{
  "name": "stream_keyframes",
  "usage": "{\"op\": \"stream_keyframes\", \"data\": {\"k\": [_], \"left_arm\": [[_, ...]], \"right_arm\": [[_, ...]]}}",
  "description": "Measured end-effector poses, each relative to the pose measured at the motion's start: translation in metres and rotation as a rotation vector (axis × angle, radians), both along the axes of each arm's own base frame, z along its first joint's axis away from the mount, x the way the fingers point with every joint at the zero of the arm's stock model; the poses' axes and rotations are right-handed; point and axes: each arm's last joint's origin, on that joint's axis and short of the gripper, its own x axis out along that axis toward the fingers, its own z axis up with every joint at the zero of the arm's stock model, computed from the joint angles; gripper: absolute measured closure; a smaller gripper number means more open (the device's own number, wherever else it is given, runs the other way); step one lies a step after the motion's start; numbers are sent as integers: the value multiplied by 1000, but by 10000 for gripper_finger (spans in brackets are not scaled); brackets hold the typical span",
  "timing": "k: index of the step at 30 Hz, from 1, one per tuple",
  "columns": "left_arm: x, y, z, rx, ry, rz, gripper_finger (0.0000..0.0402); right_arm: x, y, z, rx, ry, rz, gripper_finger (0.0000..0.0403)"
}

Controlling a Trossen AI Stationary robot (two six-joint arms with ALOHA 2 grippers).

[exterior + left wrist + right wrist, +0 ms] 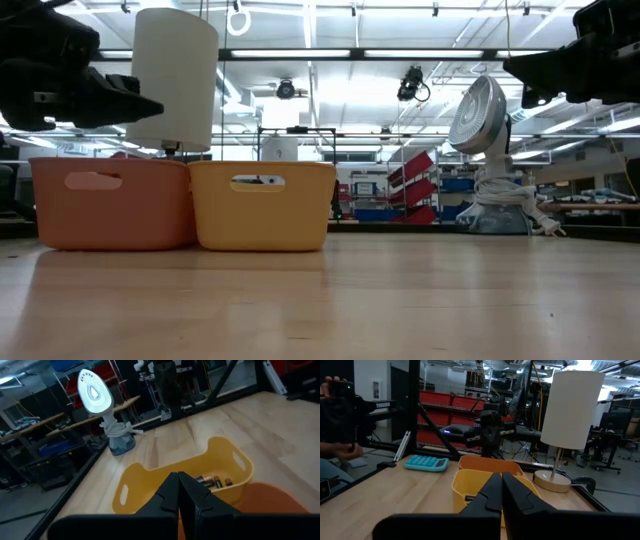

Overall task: Sort batteries
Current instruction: Return to Home Position

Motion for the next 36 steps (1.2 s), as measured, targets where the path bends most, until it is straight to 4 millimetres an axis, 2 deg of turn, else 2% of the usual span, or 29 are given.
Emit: {"op": "stream_keyframes", "data": {"k": [7,12,17,23,36], "left_arm": [[0,-1,3,-9,-27,-34,396],[0,-1,10,-127,-105,-37,396],[0,-1,0,-122,-1,-32,396],[0,-1,-1,-183,0,-27,396],[0,-1,1,-189,-20,-26,396]], "right_arm": [[0,0,0,0,0,0,398],[0,0,0,0,-2,0,400],[0,0,0,0,-2,0,402],[0,0,0,0,-3,1,400],[0,0,1,0,-6,0,402]]}}
